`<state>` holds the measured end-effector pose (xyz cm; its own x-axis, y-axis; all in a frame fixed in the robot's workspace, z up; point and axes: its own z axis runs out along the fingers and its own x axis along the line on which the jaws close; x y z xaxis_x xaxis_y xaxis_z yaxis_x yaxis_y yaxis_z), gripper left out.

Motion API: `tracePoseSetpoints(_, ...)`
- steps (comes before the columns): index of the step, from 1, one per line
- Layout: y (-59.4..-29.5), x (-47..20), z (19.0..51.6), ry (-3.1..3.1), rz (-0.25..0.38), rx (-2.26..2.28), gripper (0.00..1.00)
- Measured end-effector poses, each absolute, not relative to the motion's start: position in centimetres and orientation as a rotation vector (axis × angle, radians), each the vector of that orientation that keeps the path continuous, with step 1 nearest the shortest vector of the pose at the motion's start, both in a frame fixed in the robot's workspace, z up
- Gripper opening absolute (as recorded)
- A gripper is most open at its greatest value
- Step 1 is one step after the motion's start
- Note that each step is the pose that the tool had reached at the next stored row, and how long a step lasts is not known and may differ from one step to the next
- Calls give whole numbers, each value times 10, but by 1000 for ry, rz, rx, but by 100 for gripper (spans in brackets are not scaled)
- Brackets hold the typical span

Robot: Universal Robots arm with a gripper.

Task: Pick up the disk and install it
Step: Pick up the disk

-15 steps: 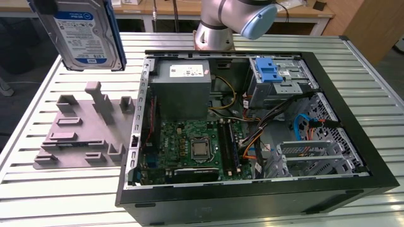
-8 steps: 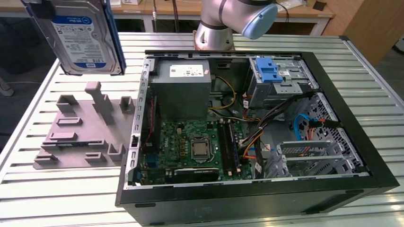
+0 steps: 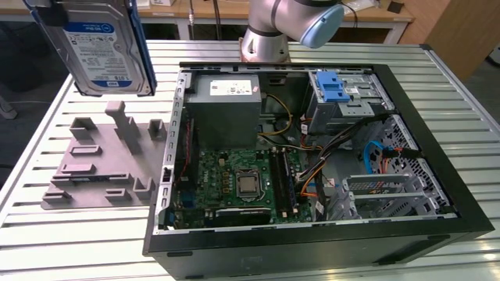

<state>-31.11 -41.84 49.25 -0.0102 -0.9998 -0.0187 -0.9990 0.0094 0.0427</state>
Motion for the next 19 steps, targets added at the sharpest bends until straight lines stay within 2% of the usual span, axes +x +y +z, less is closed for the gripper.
tracePoseSetpoints(19,-428,-305,493,-2220,-68,2198,36)
